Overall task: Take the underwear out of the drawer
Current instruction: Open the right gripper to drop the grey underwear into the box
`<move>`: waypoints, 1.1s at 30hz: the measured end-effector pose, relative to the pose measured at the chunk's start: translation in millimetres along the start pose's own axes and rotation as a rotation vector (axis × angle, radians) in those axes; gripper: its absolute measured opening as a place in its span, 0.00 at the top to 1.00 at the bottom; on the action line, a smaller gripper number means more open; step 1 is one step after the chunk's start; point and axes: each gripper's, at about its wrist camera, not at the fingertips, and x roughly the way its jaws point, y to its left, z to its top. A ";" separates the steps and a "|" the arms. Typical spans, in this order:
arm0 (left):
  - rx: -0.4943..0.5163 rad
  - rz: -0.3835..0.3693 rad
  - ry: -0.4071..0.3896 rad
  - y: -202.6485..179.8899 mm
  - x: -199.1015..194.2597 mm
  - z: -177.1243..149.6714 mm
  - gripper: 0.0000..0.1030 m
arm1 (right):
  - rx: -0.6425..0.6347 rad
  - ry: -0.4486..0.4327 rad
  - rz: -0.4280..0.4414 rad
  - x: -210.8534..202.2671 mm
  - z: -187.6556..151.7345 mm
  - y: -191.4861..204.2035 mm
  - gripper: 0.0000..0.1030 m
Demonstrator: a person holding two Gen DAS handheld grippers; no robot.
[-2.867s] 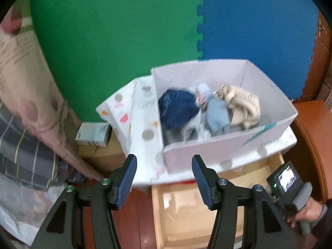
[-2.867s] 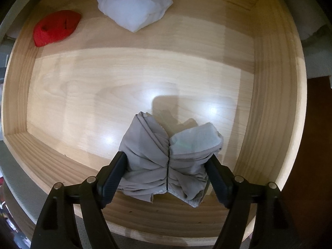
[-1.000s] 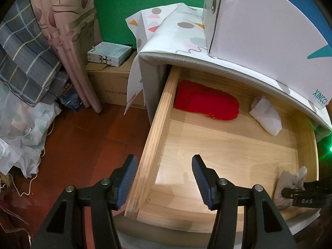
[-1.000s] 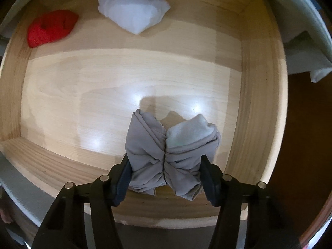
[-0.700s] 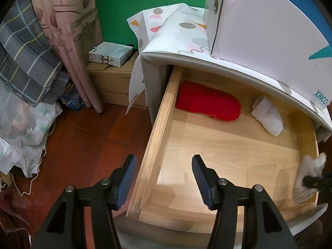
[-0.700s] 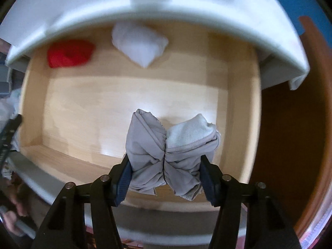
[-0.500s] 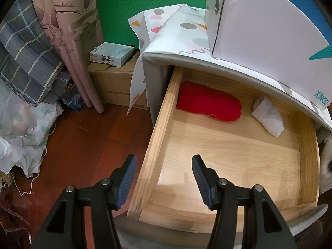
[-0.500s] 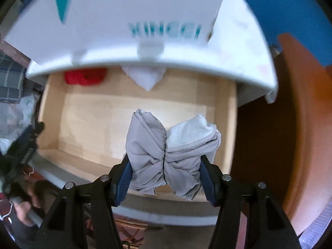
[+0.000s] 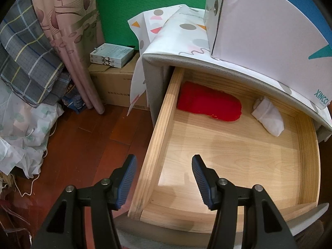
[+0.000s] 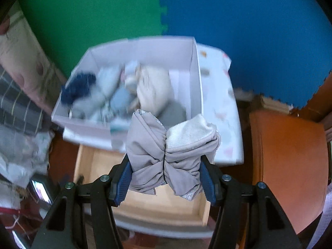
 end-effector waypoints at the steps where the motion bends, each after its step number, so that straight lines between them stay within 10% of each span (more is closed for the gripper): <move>1: 0.001 -0.001 0.001 0.1 0.2 0.1 0.45 | -0.002 -0.016 -0.008 1.3 14.1 3.9 0.46; 10: 0.012 0.001 0.003 -2.5 1.3 -1.2 0.45 | 0.043 -0.057 -0.039 38.8 69.8 13.6 0.46; 20: 0.016 -0.008 -0.006 -3.4 1.9 -1.6 0.45 | 0.058 -0.006 0.032 84.6 59.1 17.3 0.38; 33: 0.014 -0.001 -0.017 -3.6 -1.3 -2.5 0.45 | 0.021 -0.200 0.048 10.6 24.6 18.4 0.32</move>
